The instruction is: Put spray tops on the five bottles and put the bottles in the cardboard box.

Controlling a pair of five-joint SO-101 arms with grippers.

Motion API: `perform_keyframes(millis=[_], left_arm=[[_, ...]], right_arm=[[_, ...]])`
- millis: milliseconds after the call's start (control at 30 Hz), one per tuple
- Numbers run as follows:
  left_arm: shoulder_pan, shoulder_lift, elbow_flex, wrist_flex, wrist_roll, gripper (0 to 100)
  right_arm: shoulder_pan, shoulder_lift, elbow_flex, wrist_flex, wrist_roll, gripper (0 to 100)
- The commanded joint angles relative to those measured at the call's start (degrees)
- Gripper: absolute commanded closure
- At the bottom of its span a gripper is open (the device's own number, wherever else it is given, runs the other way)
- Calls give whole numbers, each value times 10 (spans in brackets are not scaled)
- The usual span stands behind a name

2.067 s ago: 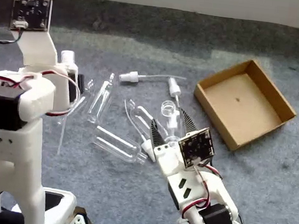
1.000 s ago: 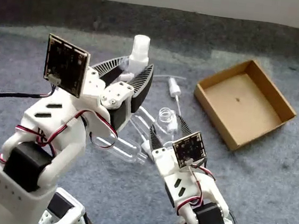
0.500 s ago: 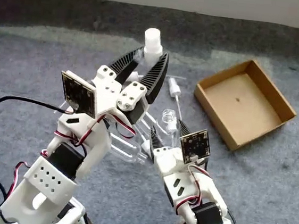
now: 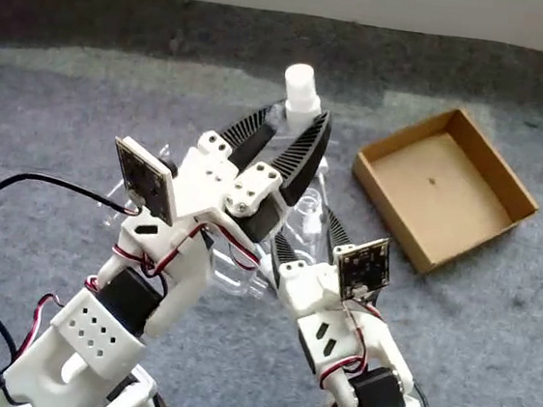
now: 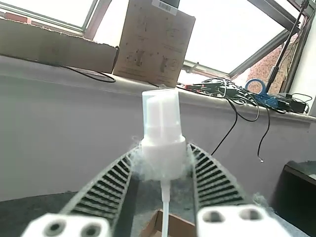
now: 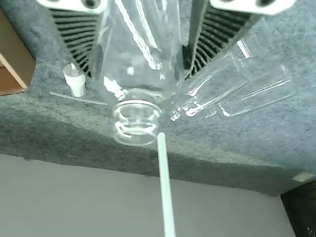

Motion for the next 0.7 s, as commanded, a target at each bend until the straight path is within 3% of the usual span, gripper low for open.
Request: perform_keyframes(millis=[0, 667], left_arm=[[11, -12, -21, -16, 7, 991], [12, -7, 17, -60, 8, 991]], right_arm=[[7, -8, -7, -17, 22, 838], [7, -8, -7, -16, 21, 838]])
